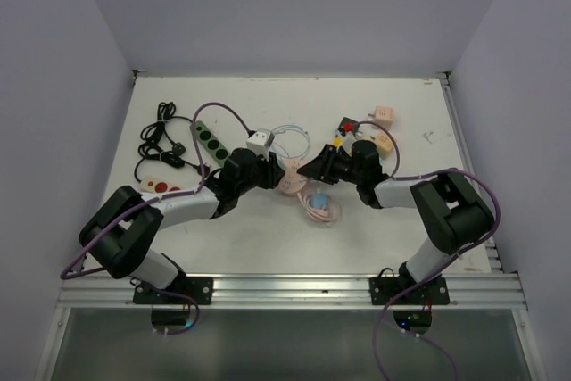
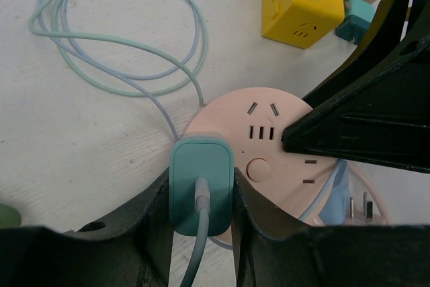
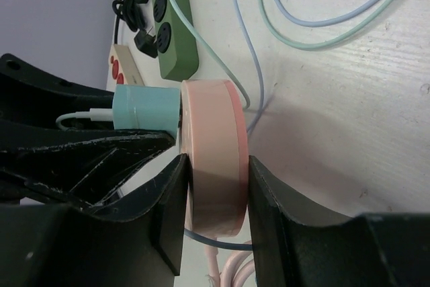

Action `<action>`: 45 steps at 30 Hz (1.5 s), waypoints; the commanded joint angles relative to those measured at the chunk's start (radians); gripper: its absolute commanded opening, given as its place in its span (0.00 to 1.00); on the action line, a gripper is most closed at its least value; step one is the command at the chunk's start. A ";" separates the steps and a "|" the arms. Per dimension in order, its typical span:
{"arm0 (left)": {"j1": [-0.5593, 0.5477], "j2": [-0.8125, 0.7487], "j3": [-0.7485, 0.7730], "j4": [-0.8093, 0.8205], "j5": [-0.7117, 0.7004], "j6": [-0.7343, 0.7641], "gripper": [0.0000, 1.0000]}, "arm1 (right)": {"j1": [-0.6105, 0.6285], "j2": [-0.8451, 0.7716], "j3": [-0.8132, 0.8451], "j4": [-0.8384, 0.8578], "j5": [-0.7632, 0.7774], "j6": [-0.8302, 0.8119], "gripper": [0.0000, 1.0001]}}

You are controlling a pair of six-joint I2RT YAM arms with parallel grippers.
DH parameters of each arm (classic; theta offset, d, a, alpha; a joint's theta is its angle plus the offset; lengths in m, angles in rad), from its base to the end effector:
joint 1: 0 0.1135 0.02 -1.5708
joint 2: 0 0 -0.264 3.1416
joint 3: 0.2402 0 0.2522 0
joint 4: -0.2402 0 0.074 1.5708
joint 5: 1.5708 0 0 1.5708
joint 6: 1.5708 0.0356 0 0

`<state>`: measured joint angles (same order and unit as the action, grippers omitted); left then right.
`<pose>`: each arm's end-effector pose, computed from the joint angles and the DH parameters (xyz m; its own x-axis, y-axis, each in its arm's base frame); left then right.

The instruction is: Pull the plug off the socket

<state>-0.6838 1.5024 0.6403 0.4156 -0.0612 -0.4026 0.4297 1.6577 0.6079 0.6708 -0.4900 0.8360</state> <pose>0.2384 -0.1915 0.1827 -0.5383 -0.0658 -0.8402 0.4097 0.8508 -0.3291 0.2792 0.1464 0.1549 -0.7931 0.3567 -0.4937 -0.2634 0.5300 0.8061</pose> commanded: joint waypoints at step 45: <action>0.050 -0.087 0.074 -0.078 -0.075 -0.058 0.00 | -0.026 -0.047 -0.007 -0.122 0.042 -0.054 0.00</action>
<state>-0.6956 1.4693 0.7025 0.2703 -0.0933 -0.4328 0.4206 1.6142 0.6064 0.6052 -0.4973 0.8146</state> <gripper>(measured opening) 0.372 0.389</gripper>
